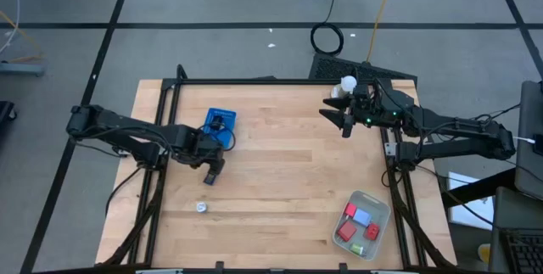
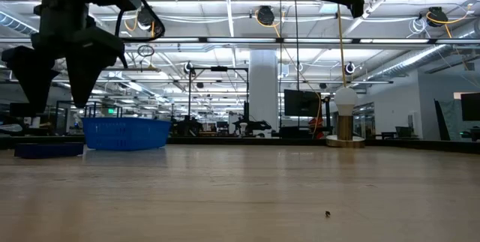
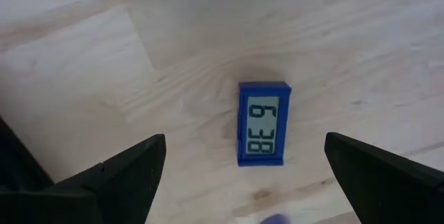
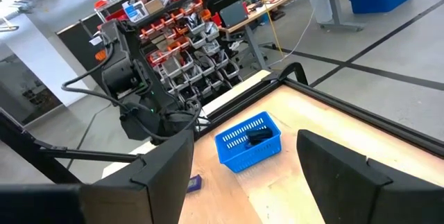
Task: Pick & Place Office items
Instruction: Put the dark blue digital timer into the blue bin
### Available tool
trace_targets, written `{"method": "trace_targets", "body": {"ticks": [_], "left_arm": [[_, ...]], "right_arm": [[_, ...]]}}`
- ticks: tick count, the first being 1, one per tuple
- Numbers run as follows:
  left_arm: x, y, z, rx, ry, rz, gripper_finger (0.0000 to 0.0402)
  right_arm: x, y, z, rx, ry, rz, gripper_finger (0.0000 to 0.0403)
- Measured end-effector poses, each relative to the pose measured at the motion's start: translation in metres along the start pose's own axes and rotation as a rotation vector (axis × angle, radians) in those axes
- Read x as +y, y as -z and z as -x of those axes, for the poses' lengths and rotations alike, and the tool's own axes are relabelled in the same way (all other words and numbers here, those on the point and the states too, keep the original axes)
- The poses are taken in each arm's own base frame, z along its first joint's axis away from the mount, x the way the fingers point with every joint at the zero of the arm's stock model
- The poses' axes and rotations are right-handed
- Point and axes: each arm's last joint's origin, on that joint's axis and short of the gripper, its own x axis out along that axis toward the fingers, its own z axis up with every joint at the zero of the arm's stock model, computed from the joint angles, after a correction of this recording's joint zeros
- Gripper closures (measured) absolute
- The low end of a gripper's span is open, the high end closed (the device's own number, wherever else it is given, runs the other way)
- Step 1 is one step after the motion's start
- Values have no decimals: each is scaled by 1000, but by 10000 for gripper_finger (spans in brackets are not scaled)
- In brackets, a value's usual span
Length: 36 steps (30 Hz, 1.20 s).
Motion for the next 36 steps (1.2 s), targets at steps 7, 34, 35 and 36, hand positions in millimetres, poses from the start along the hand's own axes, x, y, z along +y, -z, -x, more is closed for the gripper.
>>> {"method": "trace_targets", "body": {"ticks": [7,34,35,36], "left_arm": [[-8,0,-13,41,-36,-31,5],[-26,7,-41,17,-107,32,5],[-25,7,-41,12,-108,32,5],[-25,7,-41,8,-109,32,5]], "right_arm": [[0,0,0,-4,-2,-3,151],[1,-1,0,-13,-6,-4,151],[1,-1,0,-13,-6,-4,151],[1,-1,0,-13,-6,-4,151]]}}
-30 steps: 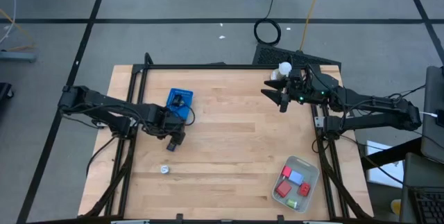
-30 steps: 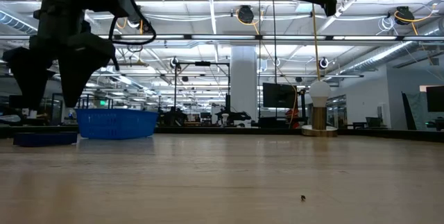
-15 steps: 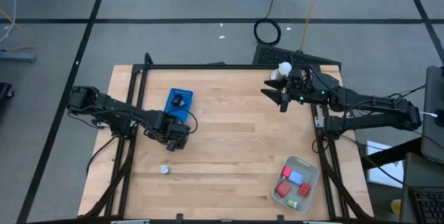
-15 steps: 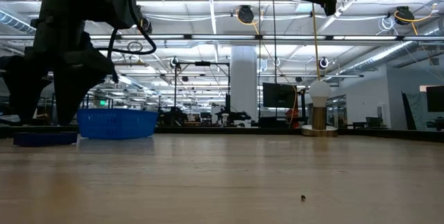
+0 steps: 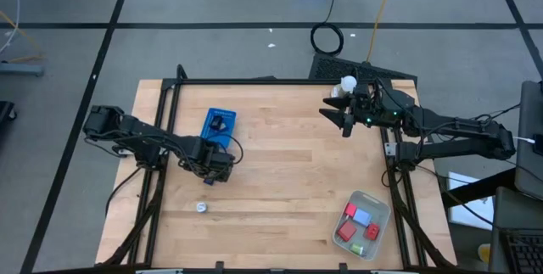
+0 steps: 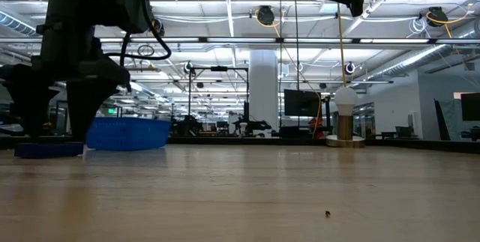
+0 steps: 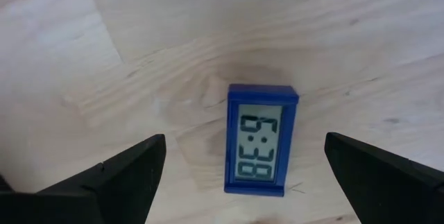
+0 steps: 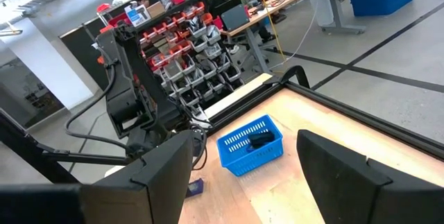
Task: Pick & Place Office items
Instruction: Put the dark blue digital timer into the blue bin
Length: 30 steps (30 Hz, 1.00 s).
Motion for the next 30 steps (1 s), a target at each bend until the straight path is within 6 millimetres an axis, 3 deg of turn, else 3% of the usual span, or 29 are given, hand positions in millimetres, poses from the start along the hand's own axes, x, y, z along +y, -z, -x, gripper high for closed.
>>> {"method": "trace_targets", "body": {"ticks": [30], "left_arm": [[-2,-1,-5,6,-25,-46,5]], "right_arm": [[2,-4,0,-39,-20,-1,151]]}}
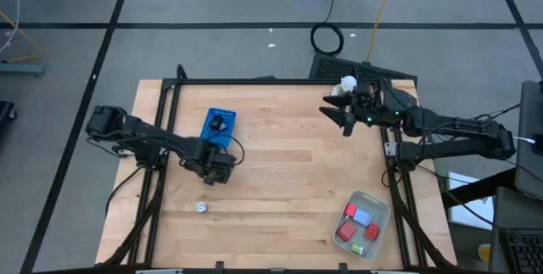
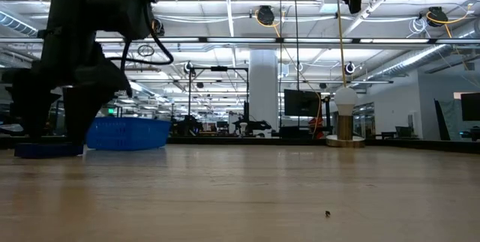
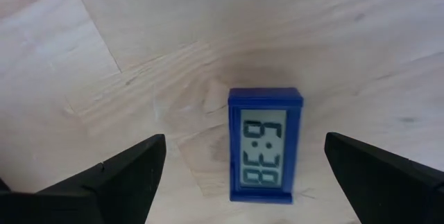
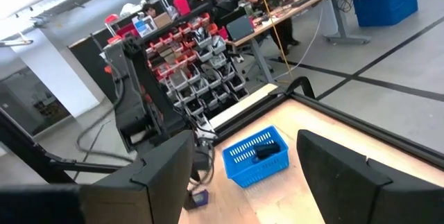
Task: Pick & Place Office items
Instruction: Put the dark blue digital timer into the blue bin
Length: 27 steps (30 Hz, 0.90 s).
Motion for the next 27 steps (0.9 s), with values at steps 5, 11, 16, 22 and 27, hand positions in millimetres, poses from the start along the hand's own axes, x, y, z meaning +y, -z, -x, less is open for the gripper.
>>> {"method": "trace_targets", "body": {"ticks": [5,11,16,22,27], "left_arm": [[-7,-1,-15,57,-55,-24,5],[-14,-3,-23,52,-33,-42,5],[-17,-4,-24,62,10,-42,5],[-19,-5,-23,82,37,-44,5],[-22,-5,-23,89,78,-54,5]], "right_arm": [[0,0,0,-4,-2,0,151],[0,0,0,-3,-5,-2,151],[1,-1,0,-6,-8,-7,151],[1,-1,0,-5,-9,-5,151],[1,-1,0,-5,-9,-4,151]]}}
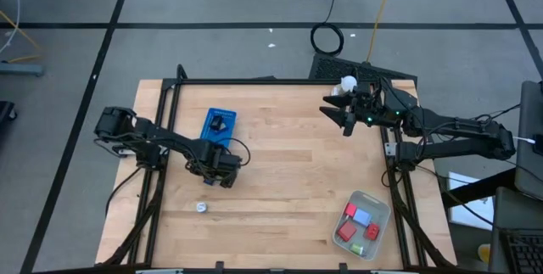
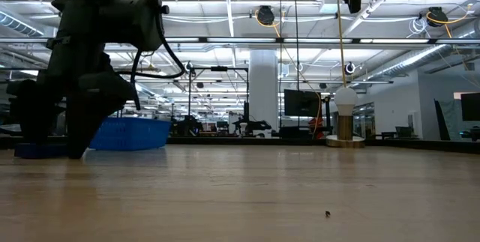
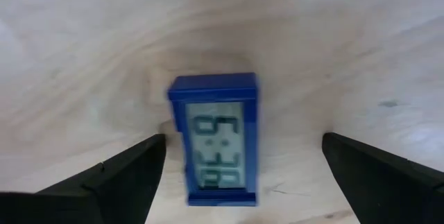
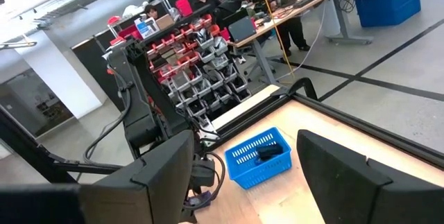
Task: Pick & Place Office items
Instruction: Put the dark blue digital timer into the blue bin
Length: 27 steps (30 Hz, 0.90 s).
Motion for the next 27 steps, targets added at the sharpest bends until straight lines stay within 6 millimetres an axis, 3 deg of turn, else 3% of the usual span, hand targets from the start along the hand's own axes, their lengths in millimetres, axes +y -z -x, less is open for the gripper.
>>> {"method": "trace_targets", "body": {"ticks": [7,10,24,27], "left_arm": [[-2,0,0,-2,22,6,6],[-3,0,0,-3,27,5,25],[-4,-1,0,-7,38,-1,232],[-4,-1,0,-7,39,1,261]], "right_arm": [[0,0,0,0,0,1,151],[0,0,0,0,0,1,151],[0,0,0,0,0,2,151],[0,0,0,0,0,2,151]]}}
